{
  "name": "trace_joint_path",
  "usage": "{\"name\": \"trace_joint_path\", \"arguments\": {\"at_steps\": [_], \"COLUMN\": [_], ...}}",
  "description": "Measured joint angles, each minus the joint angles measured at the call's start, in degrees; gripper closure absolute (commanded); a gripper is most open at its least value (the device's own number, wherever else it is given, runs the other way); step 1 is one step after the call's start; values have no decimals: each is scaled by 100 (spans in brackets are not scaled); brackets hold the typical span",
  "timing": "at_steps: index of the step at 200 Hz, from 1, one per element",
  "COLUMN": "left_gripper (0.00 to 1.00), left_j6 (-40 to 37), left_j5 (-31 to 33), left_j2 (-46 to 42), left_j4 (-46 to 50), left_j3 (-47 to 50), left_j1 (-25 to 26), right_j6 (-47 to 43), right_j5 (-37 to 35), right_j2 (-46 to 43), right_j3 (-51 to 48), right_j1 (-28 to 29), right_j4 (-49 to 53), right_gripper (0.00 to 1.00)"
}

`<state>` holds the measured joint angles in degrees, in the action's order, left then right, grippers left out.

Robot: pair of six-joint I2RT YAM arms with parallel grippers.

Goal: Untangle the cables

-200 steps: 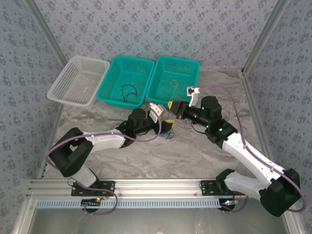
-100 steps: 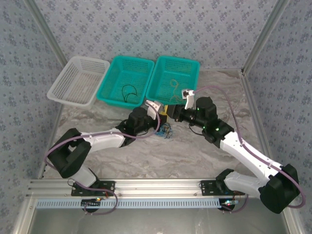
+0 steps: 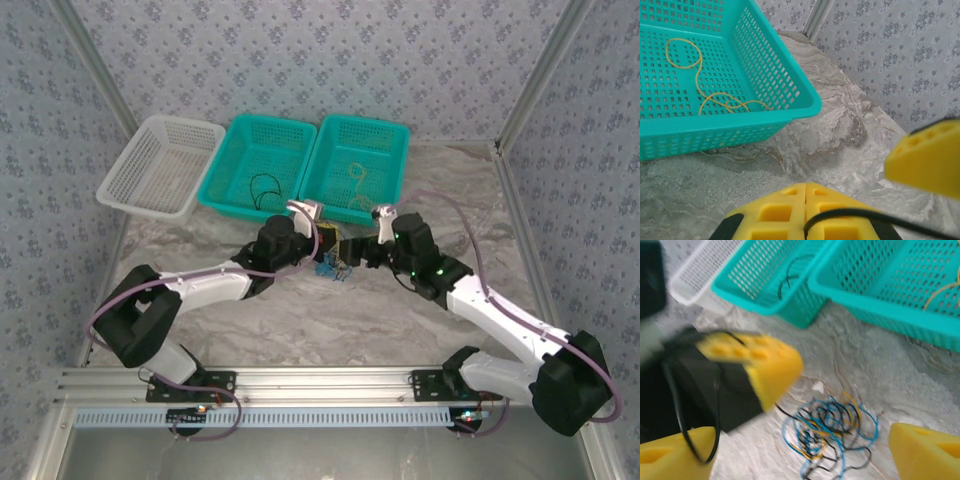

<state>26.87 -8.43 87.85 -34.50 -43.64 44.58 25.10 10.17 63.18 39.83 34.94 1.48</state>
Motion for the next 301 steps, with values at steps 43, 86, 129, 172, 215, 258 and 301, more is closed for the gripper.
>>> {"name": "trace_joint_path", "arguments": {"at_steps": [43,86,129,172,215,258,301], "left_gripper": [100,100,100,100,100,100,100], "left_j6": [439,671,774,879,881,852,708], "left_j5": [-223,-448,-592,-704,-728,-704,-612], "left_j2": [0,-2,-2,-11,-136,-402,-898], "left_j4": [61,144,144,142,184,369,426], "left_j3": [-55,-157,-157,-157,-157,-157,-28], "left_j1": [-72,-101,-109,-109,-122,-227,-437], "right_j6": [-256,-699,-970,-1176,-1307,-1198,-1102], "right_j5": [11,9,-258,-719,-1211,-1609,-1967], "right_j2": [516,1106,1528,1777,2159,2352,2610], "right_j3": [-675,-662,-656,-592,-369,-240,-4], "right_j1": [94,264,424,605,811,905,1008], "right_j4": [-911,-1814,-2470,-3016,-3261,-3300,-2846], "right_gripper": [9,17,25,40,62,64,68]}}
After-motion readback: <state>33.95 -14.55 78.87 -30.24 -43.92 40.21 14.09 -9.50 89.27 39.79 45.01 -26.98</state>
